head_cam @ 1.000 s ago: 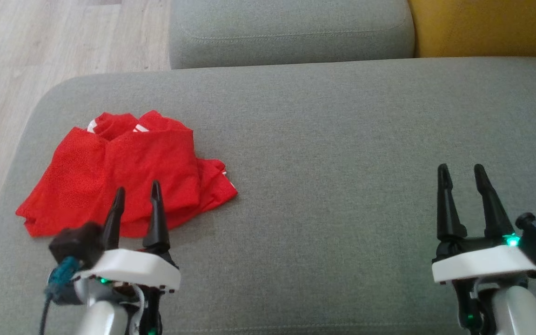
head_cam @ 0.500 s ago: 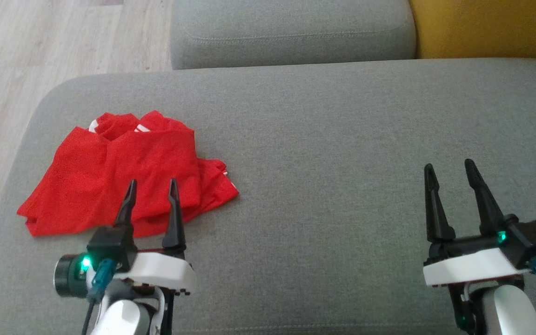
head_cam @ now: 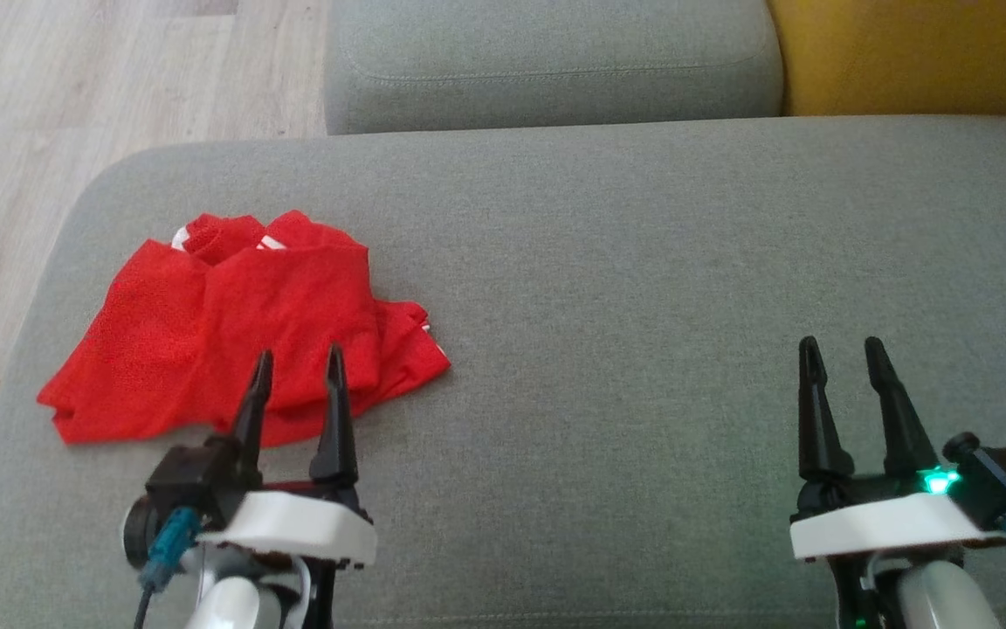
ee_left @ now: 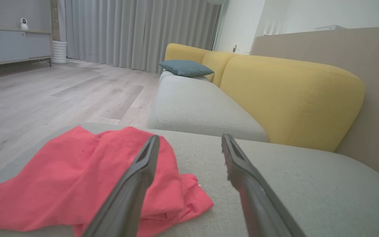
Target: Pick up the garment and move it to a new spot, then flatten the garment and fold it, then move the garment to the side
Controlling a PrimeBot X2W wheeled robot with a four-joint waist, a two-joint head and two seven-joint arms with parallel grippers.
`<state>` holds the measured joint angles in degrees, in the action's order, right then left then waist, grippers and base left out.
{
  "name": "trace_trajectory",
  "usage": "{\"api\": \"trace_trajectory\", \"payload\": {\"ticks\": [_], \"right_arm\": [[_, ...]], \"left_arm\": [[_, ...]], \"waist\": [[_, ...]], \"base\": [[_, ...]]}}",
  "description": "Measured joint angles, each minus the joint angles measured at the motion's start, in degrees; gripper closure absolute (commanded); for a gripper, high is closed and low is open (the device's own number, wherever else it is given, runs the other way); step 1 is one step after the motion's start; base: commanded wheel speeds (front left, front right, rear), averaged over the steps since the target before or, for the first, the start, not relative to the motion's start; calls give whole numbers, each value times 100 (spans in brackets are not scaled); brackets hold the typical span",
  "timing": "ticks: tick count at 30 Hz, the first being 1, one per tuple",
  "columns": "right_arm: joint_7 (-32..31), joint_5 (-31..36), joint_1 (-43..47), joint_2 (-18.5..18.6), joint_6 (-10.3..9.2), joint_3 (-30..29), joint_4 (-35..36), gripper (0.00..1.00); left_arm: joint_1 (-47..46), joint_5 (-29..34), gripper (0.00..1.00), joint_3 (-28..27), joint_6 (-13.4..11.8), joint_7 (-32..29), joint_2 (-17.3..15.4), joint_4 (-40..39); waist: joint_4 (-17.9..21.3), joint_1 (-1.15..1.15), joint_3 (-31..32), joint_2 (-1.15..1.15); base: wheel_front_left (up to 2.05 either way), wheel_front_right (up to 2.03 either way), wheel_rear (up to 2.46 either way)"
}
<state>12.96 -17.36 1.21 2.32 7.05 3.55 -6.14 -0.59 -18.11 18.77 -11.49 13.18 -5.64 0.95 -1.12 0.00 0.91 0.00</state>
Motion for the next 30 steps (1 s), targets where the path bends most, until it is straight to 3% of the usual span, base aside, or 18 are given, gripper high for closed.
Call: {"api": "trace_trajectory", "payload": {"ticks": [11,21,30], "right_arm": [[126,-245,-5,2,0,160,-289,0],[126,-248,-8,3,0,169,-320,0],[141,-377,13,4,0,350,-366,0]], "left_arm": [[168,343,0,-420,545,111,243,299],[166,393,0,-465,600,111,260,345],[166,555,0,-587,601,111,267,435]], "waist": [[18,0,17,0],[-130,0,23,0],[-879,0,35,0]], "base": [[0,0,0],[0,0,0],[0,0,0]]}}
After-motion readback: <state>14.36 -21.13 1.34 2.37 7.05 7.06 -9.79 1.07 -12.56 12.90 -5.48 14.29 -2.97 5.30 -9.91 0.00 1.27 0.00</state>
